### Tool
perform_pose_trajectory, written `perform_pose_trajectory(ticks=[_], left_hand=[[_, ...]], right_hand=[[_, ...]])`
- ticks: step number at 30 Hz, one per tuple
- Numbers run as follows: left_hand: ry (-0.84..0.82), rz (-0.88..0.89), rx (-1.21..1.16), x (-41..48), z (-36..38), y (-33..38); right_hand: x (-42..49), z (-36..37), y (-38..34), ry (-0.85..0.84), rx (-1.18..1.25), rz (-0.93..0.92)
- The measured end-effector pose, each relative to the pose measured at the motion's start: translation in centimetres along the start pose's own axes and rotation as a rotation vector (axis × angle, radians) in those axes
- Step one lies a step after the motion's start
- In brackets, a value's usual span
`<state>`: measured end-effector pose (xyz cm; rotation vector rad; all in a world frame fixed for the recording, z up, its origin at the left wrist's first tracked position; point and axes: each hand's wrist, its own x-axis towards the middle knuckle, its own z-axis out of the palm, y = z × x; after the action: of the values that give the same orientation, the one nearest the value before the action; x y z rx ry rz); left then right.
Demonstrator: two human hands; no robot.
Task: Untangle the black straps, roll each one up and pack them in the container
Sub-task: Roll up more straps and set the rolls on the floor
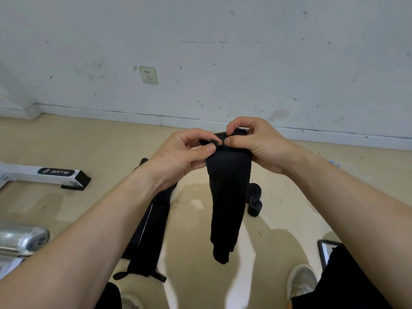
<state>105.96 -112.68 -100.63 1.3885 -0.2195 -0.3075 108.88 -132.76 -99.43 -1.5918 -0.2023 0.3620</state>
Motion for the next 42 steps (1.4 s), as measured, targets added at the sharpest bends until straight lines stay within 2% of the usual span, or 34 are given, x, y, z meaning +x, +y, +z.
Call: perform_pose_trajectory(ticks=[3,6,8,11,17,25,28,32,38,42], left_hand=[[-0.072,-0.048,-0.031,-0.1,-0.6,0.2],[-0.112,-0.092,-0.026,-0.2,-0.8,0.3],[-0.111,-0.106,0.046,-0.3,-0.7,0.2],[-0.051,-0.104,0.171,-0.1,-0.4,-0.2],[0.102,-0.066,0.344,0.1,-0.3,-0.4],[0.255,-0.051,0.263,0.3,-0.1,-0.8],[0.295,-0.057,0.194,0.5,-0.2,-0.8],[0.315,-0.069,0.134,0.6,-0.2,-1.1],[0.317,-0.02,0.105,0.5,0.2,-1.2],[0.237,-0.038,0.007,0.3,0.2,-0.9]], right_hand=[[0.2,-0.3,0.2,-0.038,-0.007,0.01],[0.1,-0.4,0.3,-0.068,-0.177,-0.017],[0.0,-0.1,0.4,-0.056,-0.306,-0.046],[-0.1,0.4,0.6,-0.041,-0.348,-0.068],[0.1,0.6,1.0,-0.06,-0.261,-0.044],[0.3,0.5,1.5,-0.085,-0.051,0.038],[0.3,0.5,1.5,-0.117,-0.065,-0.007],[0.1,0.8,1.6,-0.108,-0.147,-0.051],[0.0,1.2,1.2,-0.105,0.005,-0.037],[-0.1,1.3,1.1,-0.117,0.093,-0.006]])
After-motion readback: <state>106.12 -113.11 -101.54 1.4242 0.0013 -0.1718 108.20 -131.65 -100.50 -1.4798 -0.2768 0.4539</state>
